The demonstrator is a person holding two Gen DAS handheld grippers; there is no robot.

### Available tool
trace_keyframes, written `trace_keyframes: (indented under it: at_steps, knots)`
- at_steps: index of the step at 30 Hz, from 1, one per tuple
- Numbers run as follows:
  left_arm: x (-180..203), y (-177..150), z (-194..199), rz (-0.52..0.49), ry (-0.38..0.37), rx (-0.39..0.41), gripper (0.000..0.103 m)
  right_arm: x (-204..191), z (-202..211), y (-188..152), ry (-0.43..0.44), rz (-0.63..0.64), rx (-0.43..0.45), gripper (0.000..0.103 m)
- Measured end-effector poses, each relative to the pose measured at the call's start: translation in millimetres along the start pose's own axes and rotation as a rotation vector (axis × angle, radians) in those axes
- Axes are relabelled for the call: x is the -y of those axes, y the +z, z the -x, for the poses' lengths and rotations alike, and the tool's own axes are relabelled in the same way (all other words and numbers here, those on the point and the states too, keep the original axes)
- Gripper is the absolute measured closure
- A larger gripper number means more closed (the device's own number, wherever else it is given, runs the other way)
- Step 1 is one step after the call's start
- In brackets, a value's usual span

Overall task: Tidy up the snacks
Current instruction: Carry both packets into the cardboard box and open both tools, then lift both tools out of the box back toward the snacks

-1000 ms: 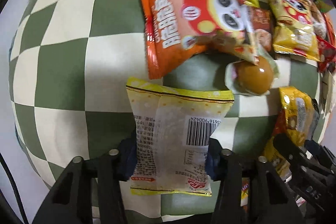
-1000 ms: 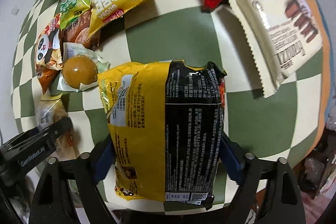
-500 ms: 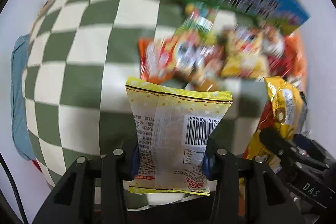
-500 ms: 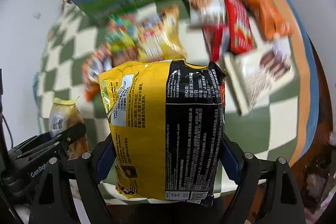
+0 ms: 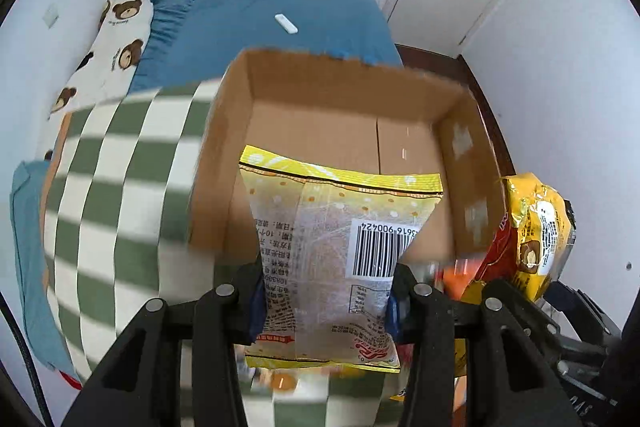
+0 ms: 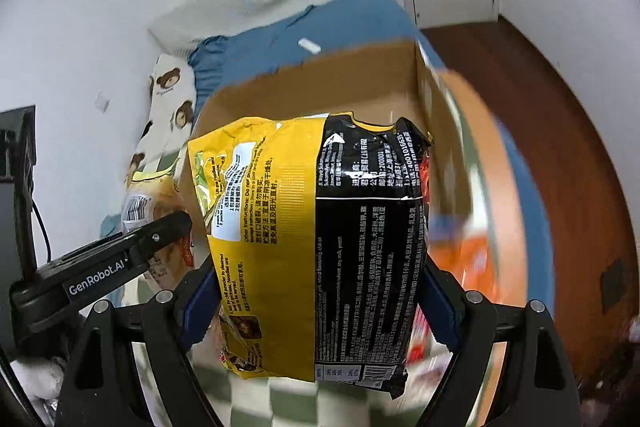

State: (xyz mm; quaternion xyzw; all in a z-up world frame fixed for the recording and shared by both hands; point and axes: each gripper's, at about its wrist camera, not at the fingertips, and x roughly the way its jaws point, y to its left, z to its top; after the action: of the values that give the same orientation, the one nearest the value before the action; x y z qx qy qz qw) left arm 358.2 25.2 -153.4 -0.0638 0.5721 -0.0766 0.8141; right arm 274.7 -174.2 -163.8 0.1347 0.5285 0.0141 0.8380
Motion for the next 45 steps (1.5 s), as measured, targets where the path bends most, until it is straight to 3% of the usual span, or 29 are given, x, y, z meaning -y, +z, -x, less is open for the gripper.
trace_keyframes:
  at_steps: [4, 9, 15, 19, 22, 23, 25, 32, 45]
  knots:
    - [13.8, 59.3, -43.3, 0.001, 0.029, -0.053, 0.061, 5.8, -41.4, 66.5, -0.021, 0.025, -0.036, 0.015]
    - [7.6, 109.3, -111.0, 0.037, 0.05, -0.163, 0.061, 11.3, -108.5, 119.5, -0.074, 0.069, -0.133, 0.015]
    - [-1.4, 133.3, -176.5, 0.061, 0.067, -0.275, 0.061, 24.6, -182.2, 141.7, -0.102, 0.099, -0.26, 0.015]
    - [-1.5, 138.4, -194.5, 0.052, 0.084, -0.314, 0.061, 32.8, -214.0, 148.9, -0.104, 0.103, -0.33, 0.014]
    - [-1.7, 142.6, -198.9, 0.045, 0.082, -0.314, 0.051, 39.4, -232.1, 147.2, -0.098, 0.097, -0.386, 0.008]
    - [-1.2, 142.8, -197.8, 0.039, 0.083, -0.306, 0.035, 41.1, -232.5, 146.2, -0.097, 0.098, -0.384, 0.006]
    - [0.2, 143.4, -194.2, 0.025, 0.092, -0.289, 0.012, 44.2, -229.9, 147.0, -0.105, 0.103, -0.377, 0.005]
    - [0.4, 136.8, -176.2, -0.006, 0.124, -0.24, 0.01, 49.4, -203.1, 132.6, -0.133, 0.103, -0.347, 0.003]
    - [0.2, 78.9, -99.4, -0.045, 0.147, -0.087, 0.01, 45.8, -107.0, 84.1, -0.16, 0.102, -0.209, 0.003]
